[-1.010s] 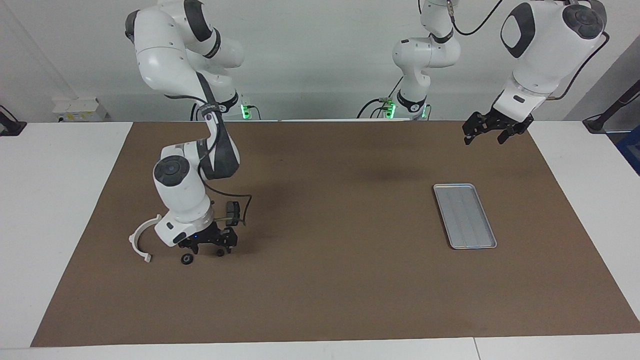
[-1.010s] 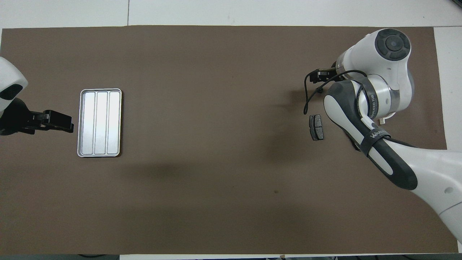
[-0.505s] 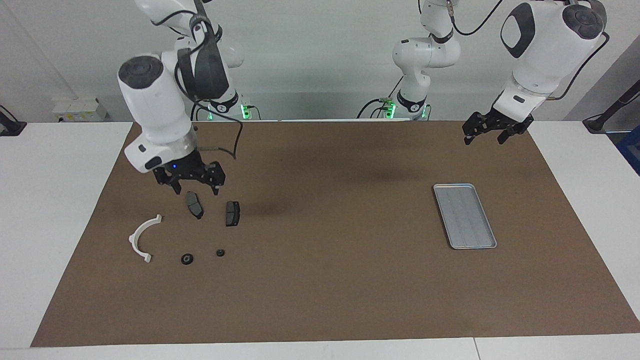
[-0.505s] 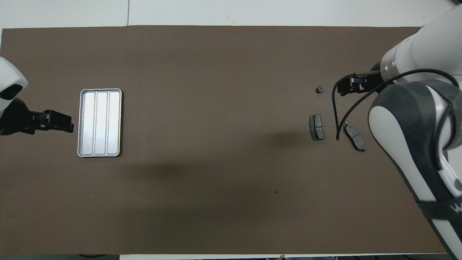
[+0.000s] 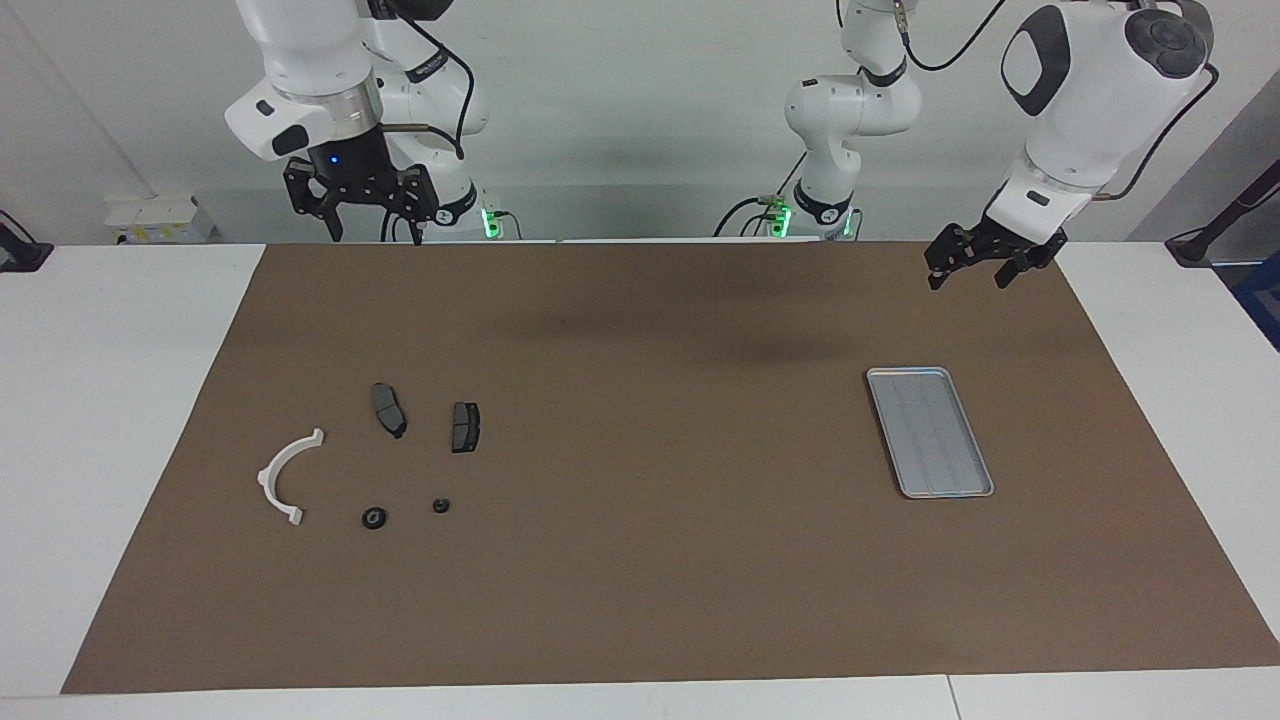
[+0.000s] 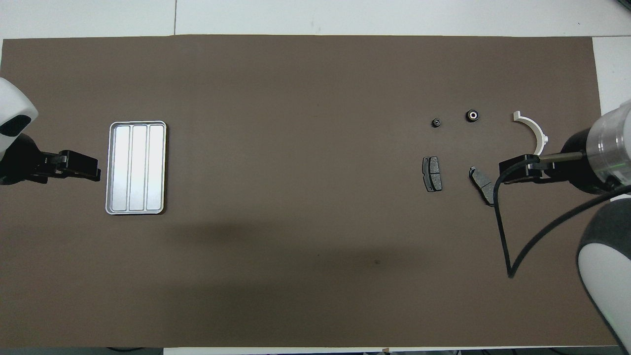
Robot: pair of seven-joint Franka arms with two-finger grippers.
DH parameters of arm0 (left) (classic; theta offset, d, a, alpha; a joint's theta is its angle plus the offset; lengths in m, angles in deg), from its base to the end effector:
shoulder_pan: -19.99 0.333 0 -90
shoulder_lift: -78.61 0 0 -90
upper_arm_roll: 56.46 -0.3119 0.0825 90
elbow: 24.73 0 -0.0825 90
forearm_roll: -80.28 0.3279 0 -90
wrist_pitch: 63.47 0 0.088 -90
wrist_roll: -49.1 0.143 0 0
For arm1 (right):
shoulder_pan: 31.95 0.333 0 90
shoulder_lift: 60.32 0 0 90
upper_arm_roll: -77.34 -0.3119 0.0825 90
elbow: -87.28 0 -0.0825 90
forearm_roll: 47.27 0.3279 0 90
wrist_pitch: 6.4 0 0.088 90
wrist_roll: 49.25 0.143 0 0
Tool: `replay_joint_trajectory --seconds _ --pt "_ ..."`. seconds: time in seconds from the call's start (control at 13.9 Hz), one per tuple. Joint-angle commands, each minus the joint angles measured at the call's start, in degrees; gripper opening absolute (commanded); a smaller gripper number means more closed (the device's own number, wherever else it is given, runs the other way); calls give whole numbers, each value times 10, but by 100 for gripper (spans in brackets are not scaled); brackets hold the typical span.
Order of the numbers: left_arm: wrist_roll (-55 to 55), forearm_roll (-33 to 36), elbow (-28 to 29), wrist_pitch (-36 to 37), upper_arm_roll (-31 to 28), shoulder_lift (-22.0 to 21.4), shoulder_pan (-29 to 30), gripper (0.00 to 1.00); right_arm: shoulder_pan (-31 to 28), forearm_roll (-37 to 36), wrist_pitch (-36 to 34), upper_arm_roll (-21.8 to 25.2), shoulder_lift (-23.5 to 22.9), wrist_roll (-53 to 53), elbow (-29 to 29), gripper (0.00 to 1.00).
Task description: Place bearing gear from tray to pile
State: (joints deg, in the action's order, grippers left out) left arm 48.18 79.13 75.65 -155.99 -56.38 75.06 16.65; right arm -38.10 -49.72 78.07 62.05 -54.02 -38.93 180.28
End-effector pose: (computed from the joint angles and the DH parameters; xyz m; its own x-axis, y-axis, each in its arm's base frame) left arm 0.4744 -0.0312 0.5431 0.9962 -0.0426 -0.0755 -0.0413 -0.9990 0.0186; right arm 0.4479 0.0728 0.6055 0.9992 -0.0271 -0.0290 -0.0247 -0.9966 0.0780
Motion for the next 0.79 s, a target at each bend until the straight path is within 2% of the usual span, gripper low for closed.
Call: replay_joint_trajectory --seconds 0.0,0.22,0.36,0.72 --pt "2 -3 20 -12 -4 -17 -4 100 1 20 -4 8 5 -15 11 100" --pt "2 -3 20 -12 -4 -17 -4 100 0 24 -4 8 5 -13 10 100" --pt "2 -3 20 -12 -4 -17 -4 100 -5 68 3 18 4 -7 10 100" --pt "2 -3 20 -12 -4 -17 -3 100 -2 70 14 27 0 -4 11 100"
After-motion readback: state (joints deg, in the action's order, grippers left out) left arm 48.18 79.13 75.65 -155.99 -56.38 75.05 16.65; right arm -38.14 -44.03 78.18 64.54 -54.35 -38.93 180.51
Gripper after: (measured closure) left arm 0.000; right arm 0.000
